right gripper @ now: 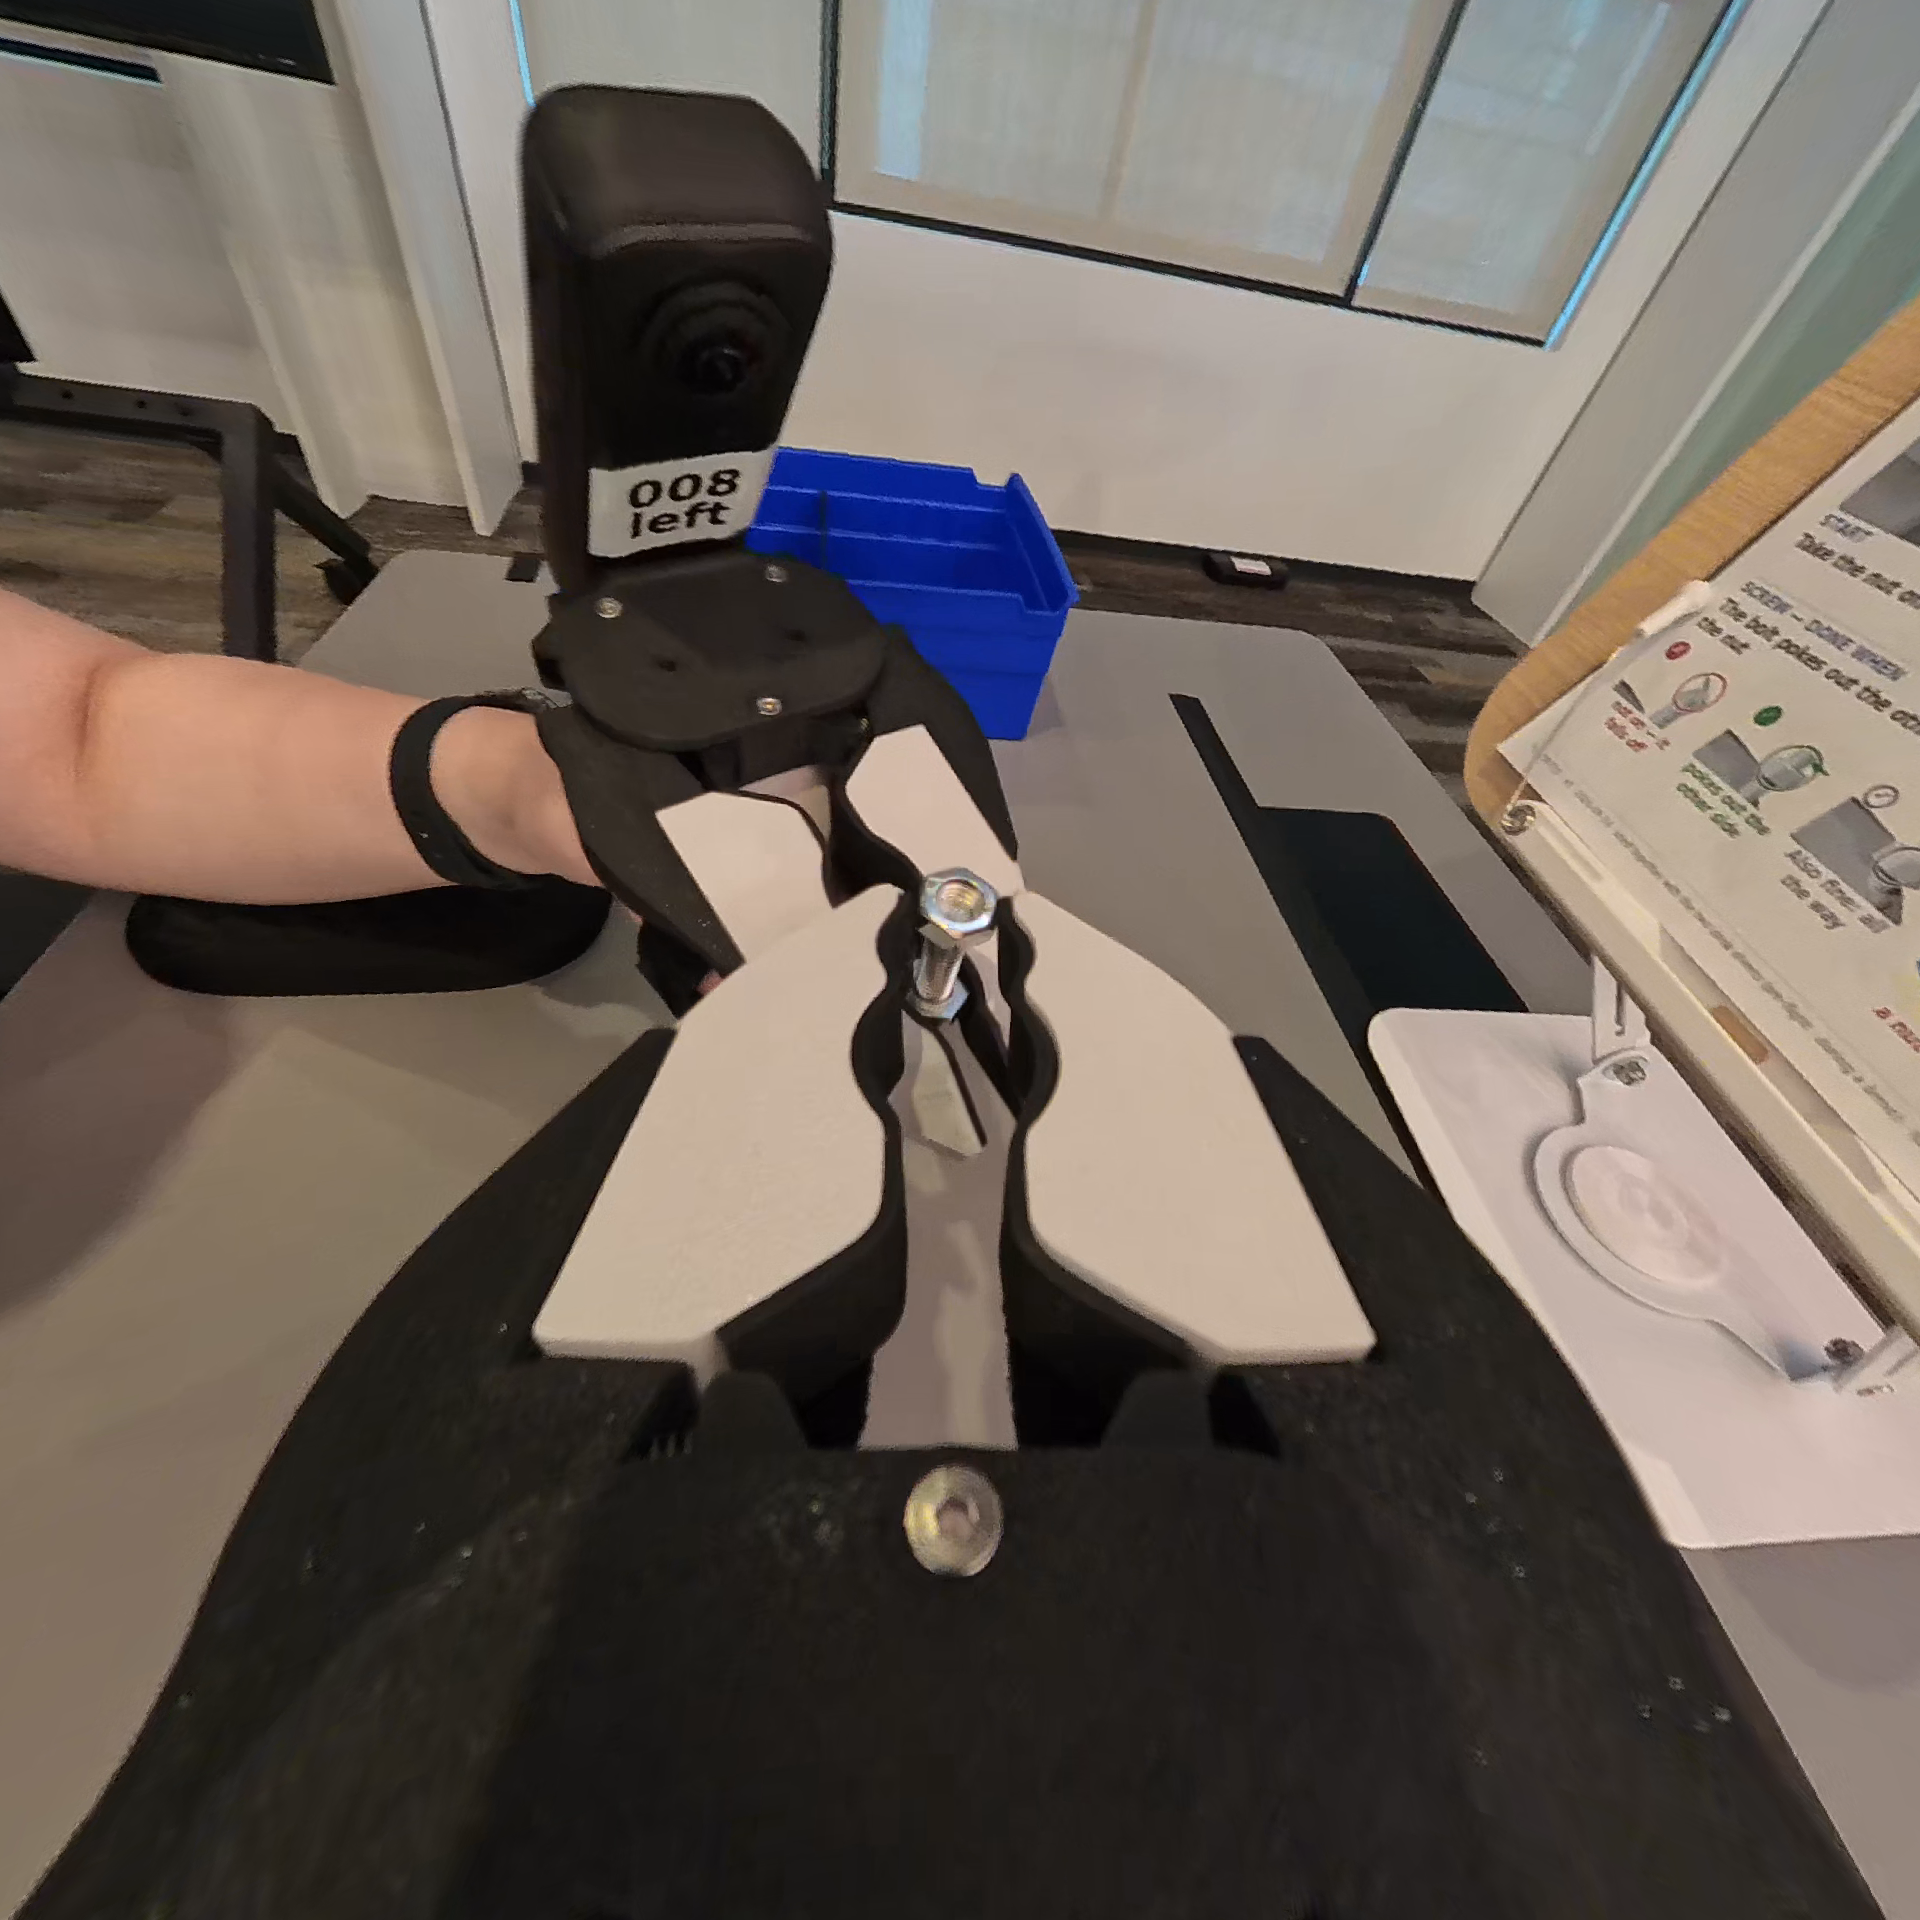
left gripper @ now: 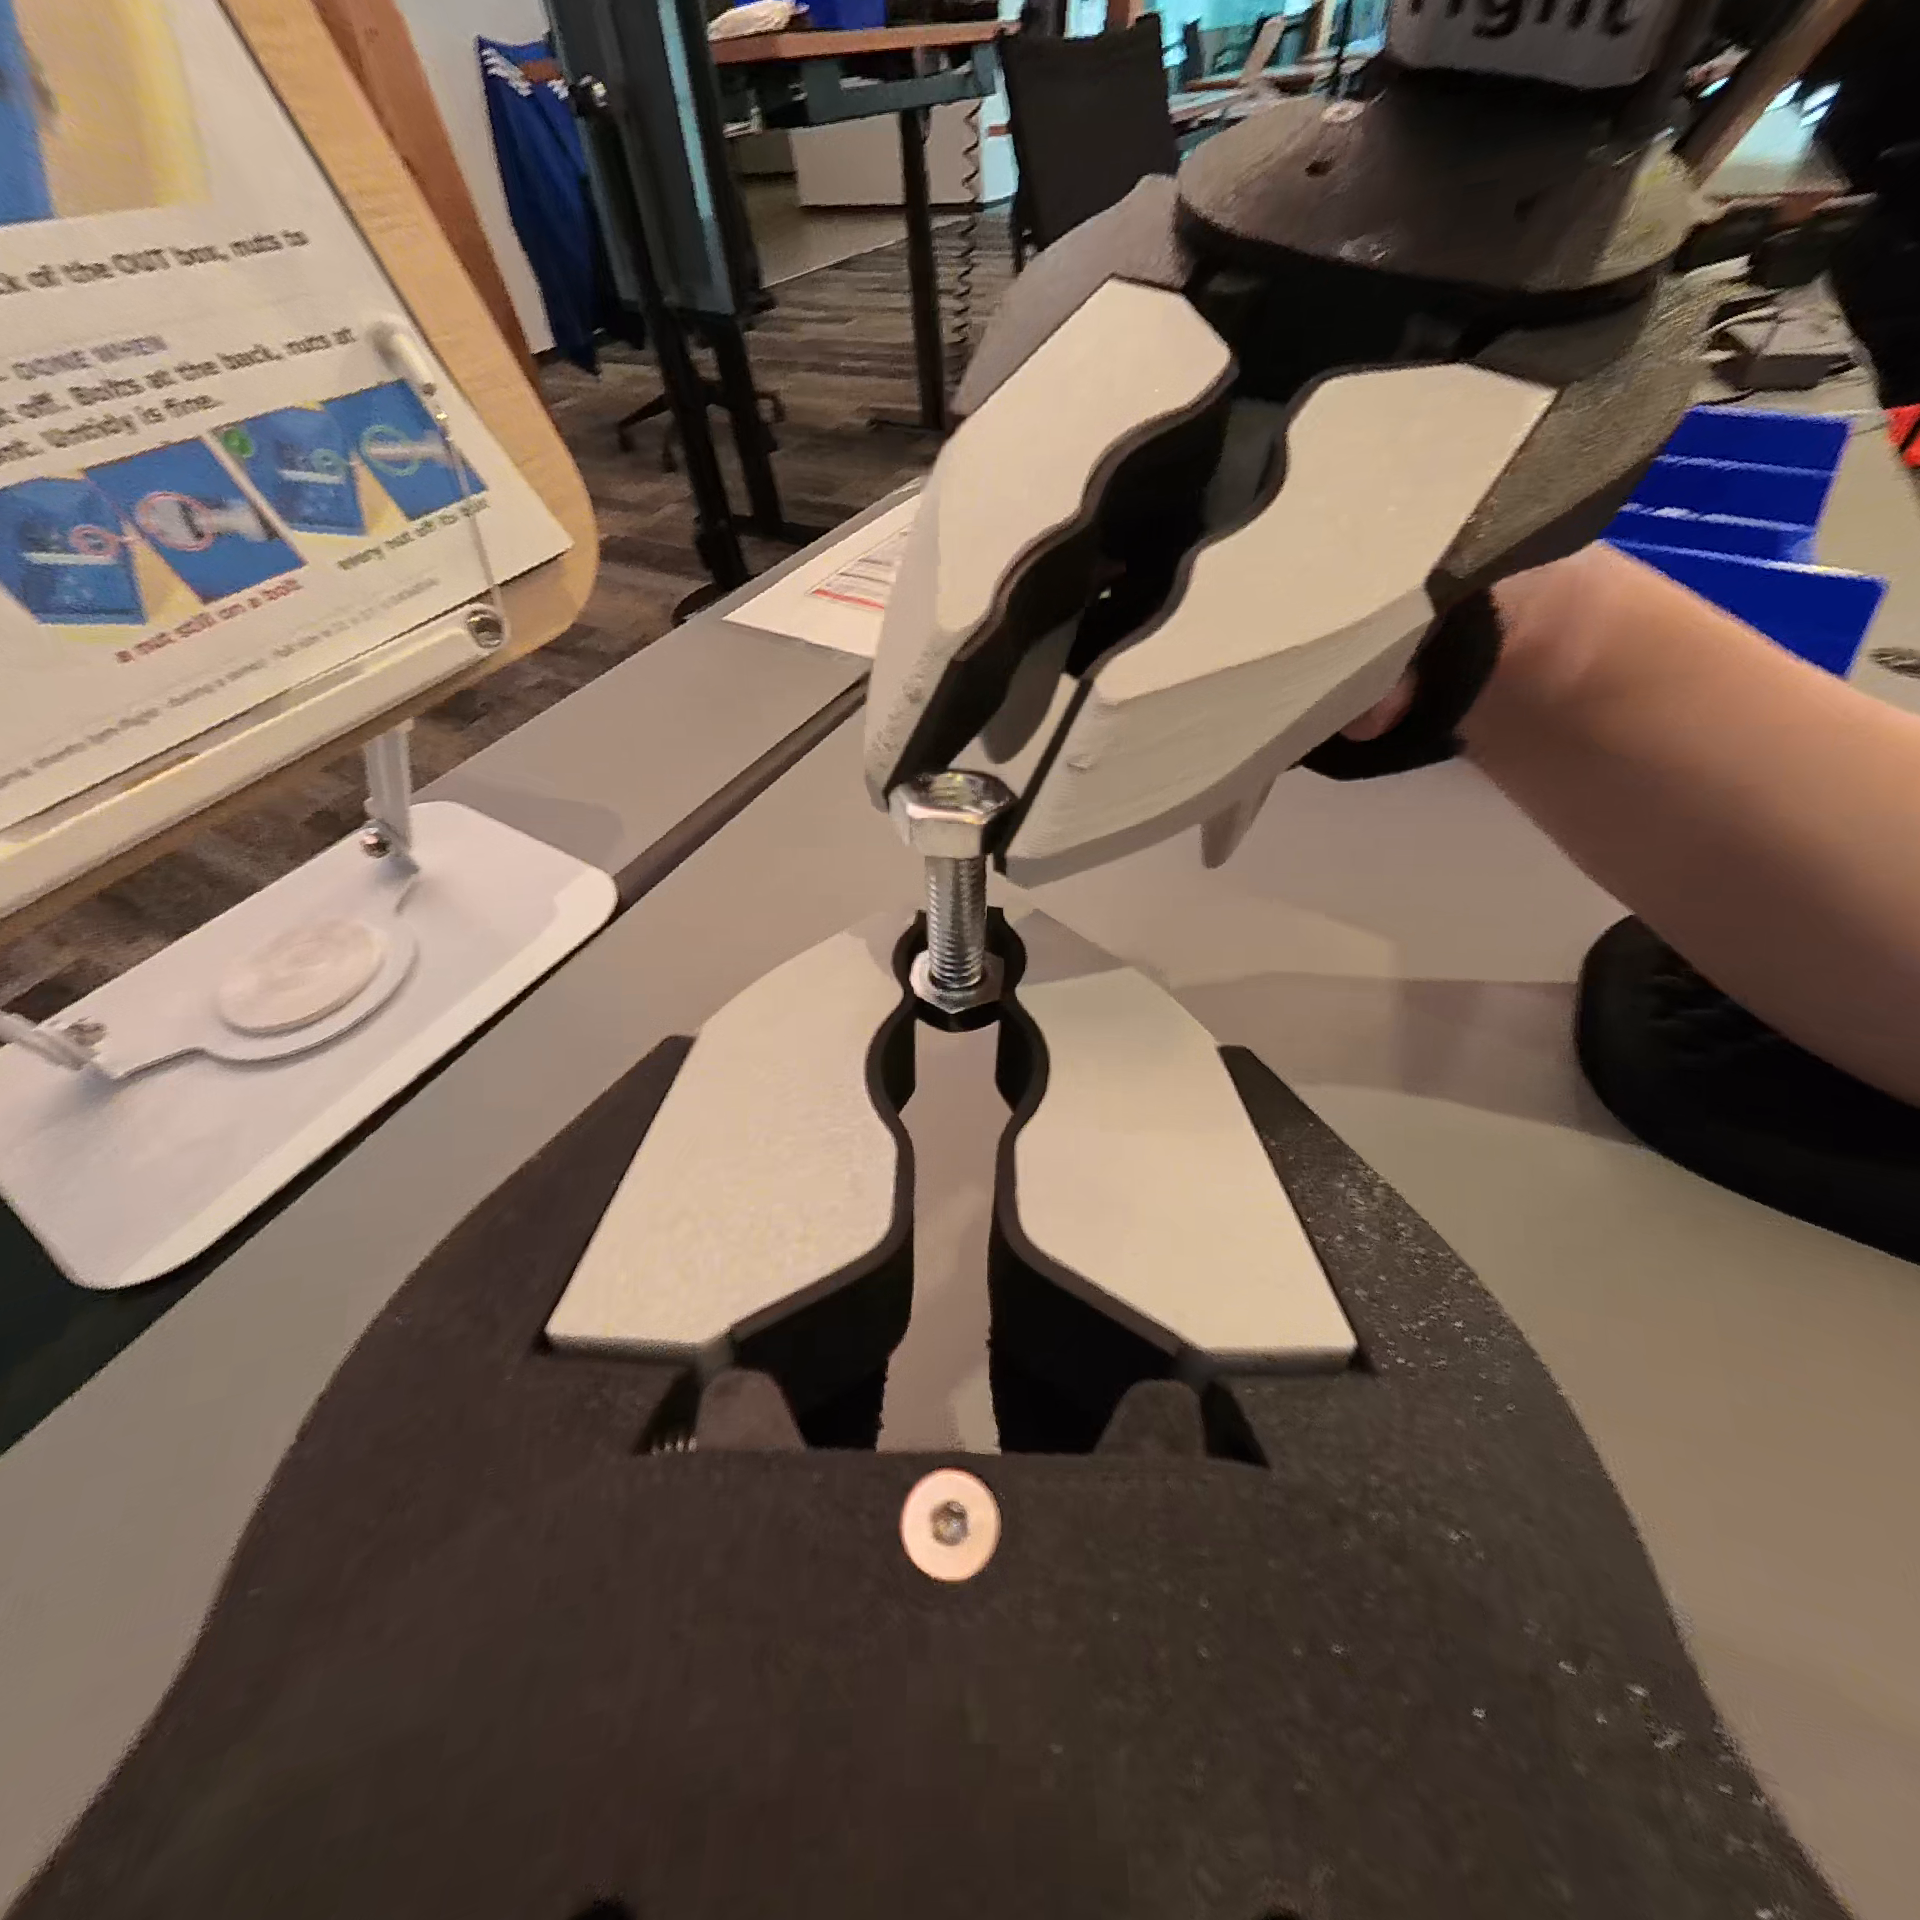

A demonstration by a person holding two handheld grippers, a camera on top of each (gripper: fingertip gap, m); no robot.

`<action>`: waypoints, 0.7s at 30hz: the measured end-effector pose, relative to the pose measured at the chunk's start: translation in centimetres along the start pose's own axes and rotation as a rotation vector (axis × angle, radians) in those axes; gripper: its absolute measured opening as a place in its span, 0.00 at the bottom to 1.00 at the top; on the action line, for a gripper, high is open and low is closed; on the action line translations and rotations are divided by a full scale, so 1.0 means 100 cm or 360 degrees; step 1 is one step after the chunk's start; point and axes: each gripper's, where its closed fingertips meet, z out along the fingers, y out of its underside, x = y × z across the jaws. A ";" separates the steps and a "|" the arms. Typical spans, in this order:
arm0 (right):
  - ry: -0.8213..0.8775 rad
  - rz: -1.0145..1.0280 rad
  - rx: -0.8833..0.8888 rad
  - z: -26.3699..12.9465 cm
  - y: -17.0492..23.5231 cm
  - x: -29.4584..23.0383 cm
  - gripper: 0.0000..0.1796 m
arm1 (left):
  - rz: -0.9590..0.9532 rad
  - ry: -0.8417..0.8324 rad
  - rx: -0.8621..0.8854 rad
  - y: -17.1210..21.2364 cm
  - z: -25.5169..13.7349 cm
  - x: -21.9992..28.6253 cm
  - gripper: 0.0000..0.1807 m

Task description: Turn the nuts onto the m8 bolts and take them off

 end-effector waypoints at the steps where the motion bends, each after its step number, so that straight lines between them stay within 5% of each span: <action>1: 0.0022 0.0004 -0.0013 0.001 0.000 0.001 0.08 | 0.0020 -0.0046 -0.0019 0.001 0.000 -0.003 0.05; 21: 0.0438 0.0189 -0.0072 0.024 -0.007 0.020 0.08 | 0.0034 -0.0452 -0.0119 0.003 -0.014 -0.041 0.06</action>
